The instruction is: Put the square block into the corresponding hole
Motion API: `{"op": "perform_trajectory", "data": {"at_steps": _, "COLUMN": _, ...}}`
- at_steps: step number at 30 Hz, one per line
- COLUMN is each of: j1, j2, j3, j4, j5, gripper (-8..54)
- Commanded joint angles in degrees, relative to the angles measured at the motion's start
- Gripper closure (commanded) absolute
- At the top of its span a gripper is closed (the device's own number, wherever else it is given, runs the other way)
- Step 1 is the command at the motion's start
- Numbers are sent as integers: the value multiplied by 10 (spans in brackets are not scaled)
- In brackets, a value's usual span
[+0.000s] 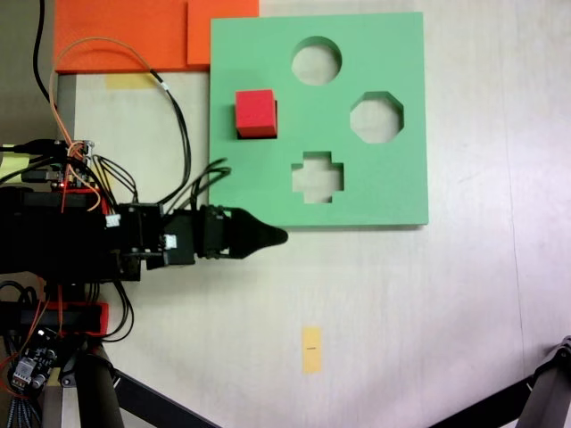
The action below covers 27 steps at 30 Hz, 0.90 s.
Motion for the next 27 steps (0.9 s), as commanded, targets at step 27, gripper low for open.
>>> {"op": "perform_trajectory", "data": {"at_steps": 27, "j1": 1, "j2": 40, "j3": 425, "j4": -403, "j5": -73, "gripper": 118}}
